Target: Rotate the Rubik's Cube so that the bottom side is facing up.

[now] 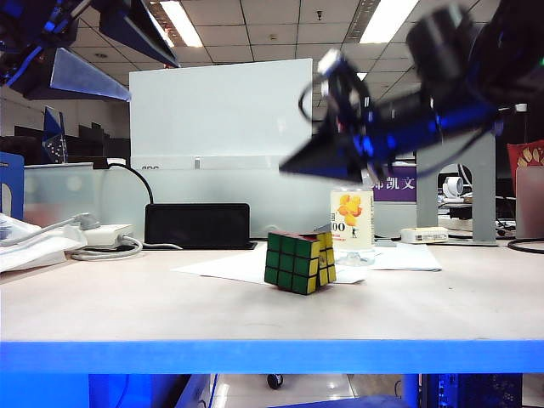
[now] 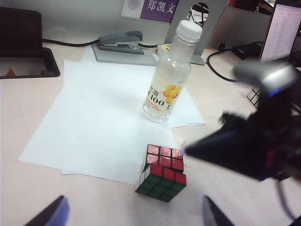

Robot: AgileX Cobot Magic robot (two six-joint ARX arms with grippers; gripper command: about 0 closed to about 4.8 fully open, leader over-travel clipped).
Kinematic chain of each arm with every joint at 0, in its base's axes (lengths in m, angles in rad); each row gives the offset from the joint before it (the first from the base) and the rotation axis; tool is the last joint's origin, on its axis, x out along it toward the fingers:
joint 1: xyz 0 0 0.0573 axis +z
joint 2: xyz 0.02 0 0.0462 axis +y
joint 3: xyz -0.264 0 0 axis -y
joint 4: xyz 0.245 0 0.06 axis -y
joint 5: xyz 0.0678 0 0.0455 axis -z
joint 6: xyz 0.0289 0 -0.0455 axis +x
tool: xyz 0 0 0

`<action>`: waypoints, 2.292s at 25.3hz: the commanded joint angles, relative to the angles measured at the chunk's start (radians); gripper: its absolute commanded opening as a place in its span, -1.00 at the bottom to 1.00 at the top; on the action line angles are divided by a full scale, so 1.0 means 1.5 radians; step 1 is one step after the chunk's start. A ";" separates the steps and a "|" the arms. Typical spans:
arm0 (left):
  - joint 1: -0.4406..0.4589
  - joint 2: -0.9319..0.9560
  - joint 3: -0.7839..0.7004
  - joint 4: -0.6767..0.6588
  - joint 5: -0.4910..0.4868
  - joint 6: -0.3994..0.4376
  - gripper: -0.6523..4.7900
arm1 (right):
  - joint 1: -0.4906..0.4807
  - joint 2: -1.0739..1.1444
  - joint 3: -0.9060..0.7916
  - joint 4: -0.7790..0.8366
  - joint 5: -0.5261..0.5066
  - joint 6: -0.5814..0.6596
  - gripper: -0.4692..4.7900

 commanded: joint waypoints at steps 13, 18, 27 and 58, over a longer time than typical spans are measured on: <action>0.002 -0.018 0.001 0.105 -0.196 0.080 0.60 | 0.001 -0.185 -0.003 0.000 0.142 -0.043 -0.85; 0.012 -0.075 0.001 0.099 -0.308 0.096 0.60 | -0.001 -0.251 -0.008 -0.060 0.224 -0.109 -0.85; 0.137 -0.207 -0.020 0.072 -0.297 0.091 0.60 | -0.043 -0.360 -0.069 -0.047 0.288 -0.118 -0.85; 0.154 -0.650 -0.271 -0.196 -0.447 -0.048 0.57 | -0.059 -0.597 -0.394 0.097 0.449 -0.027 -0.85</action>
